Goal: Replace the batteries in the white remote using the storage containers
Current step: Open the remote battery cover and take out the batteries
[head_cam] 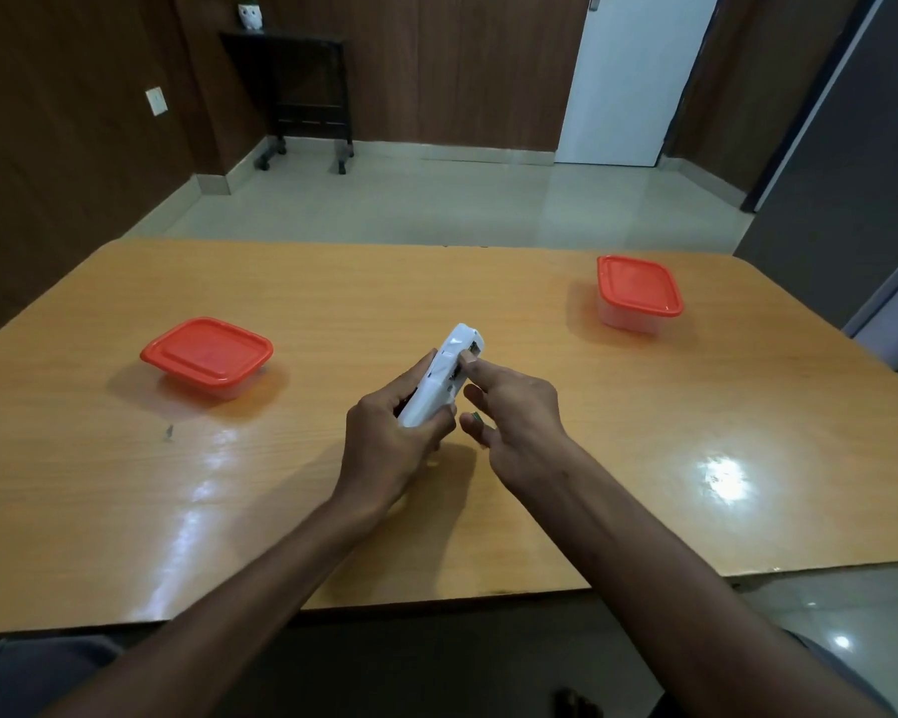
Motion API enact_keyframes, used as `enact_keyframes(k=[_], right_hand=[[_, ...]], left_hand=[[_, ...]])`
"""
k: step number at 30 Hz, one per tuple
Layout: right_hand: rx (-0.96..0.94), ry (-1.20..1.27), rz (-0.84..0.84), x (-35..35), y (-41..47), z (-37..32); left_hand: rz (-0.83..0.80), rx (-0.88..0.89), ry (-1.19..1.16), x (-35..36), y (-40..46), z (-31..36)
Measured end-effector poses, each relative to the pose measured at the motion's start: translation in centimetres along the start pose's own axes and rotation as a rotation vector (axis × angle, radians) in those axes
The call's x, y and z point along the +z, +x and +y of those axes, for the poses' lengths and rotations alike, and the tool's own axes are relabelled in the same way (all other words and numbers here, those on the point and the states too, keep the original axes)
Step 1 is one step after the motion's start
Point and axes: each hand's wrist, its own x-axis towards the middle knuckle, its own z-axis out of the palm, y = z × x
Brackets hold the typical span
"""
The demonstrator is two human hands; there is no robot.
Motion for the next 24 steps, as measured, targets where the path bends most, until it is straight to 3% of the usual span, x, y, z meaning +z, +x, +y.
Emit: enact_keyframes(k=[11, 16, 20, 24], right_hand=[[-0.134, 0.015, -0.016, 0.6, 0.1, 0.7], [-0.192, -0.068, 0.021, 0.0, 0.5, 0.1], [-0.384, -0.474, 0.106, -1.5, 1.3, -0.5], [-0.488, -0.918, 0.08, -2.8, 2.2, -0.9]], left_hand=[[0.022, -0.039, -0.037, -0.3, 0.1, 0.5], [0.014, -0.168, -0.072, -0.5, 0.9, 0.1], [-0.081, -0.329, -0.139, -1.5, 1.8, 0.0], [-0.041, -0.431, -0.099, -3.1, 3.2, 0.0]])
